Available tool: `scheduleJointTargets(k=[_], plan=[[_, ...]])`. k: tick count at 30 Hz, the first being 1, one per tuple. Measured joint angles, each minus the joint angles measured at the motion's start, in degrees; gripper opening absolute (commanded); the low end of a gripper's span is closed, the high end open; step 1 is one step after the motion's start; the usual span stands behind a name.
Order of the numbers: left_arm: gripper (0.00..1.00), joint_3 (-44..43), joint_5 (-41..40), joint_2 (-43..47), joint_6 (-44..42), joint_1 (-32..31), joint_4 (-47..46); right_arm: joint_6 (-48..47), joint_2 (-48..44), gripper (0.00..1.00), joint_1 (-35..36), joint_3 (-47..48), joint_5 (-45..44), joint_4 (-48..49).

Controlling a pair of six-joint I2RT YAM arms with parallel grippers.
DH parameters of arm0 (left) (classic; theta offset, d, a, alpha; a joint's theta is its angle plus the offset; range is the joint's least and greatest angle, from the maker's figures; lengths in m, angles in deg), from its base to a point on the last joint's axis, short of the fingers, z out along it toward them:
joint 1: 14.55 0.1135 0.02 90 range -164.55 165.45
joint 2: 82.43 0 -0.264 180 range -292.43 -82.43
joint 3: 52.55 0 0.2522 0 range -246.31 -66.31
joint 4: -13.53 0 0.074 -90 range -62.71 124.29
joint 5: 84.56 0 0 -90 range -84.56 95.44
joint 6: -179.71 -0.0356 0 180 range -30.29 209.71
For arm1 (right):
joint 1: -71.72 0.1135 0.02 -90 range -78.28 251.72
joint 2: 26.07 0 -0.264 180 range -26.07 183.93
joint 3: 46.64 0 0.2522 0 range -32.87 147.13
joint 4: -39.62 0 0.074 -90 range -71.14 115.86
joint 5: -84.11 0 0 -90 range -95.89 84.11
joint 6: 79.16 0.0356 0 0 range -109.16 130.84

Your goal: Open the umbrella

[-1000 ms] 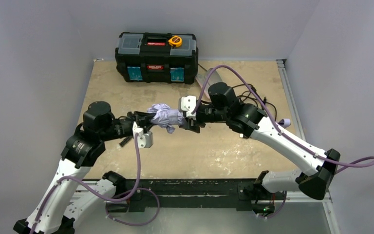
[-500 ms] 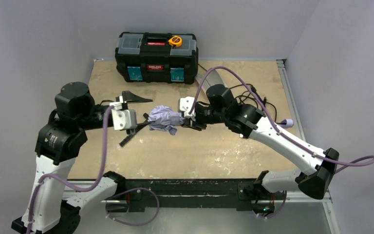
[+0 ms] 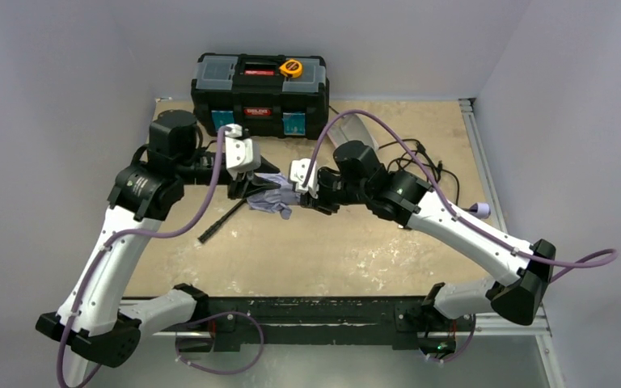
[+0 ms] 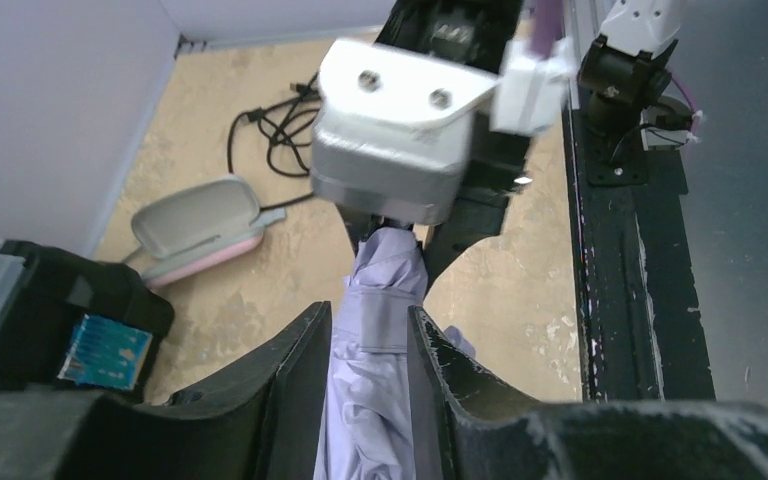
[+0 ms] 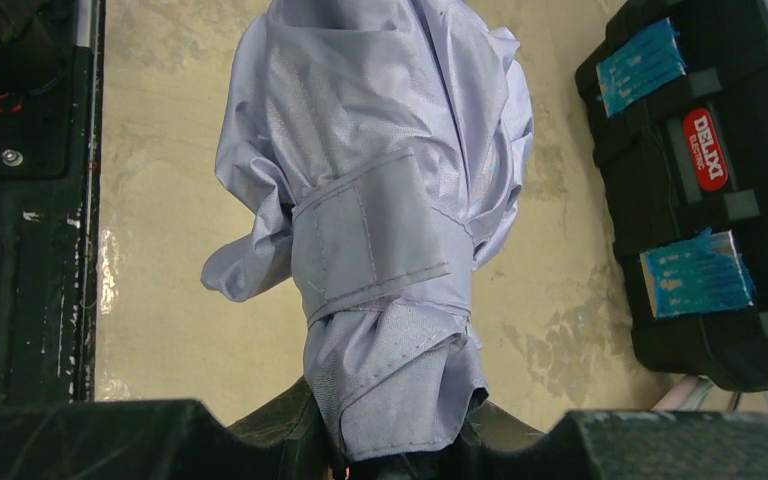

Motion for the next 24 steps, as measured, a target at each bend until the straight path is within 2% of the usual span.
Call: scheduleJointTargets(k=[5, 9, 18, 24], plan=[[0.33, 1.9, -2.2, -2.1, -0.3, -0.4, -0.3, -0.9, -0.4, 0.00, 2.4, 0.7, -1.0, -0.3], [0.37, 1.9, -2.5, -2.2, -1.8, -0.9, 0.4, -1.0, -0.4, 0.00, 3.6, 1.5, -1.4, -0.8], [0.39, 5.8, -2.4, -1.6, -5.0, -1.2, 3.2, -2.4, -0.4, 0.00, 3.8, 2.1, -2.7, -0.8], [0.30, 5.9, -2.9, -2.5, -4.9, -1.4, 3.4, -3.5, -0.4, 0.00, 3.7, 2.1, -3.0, -1.0]])
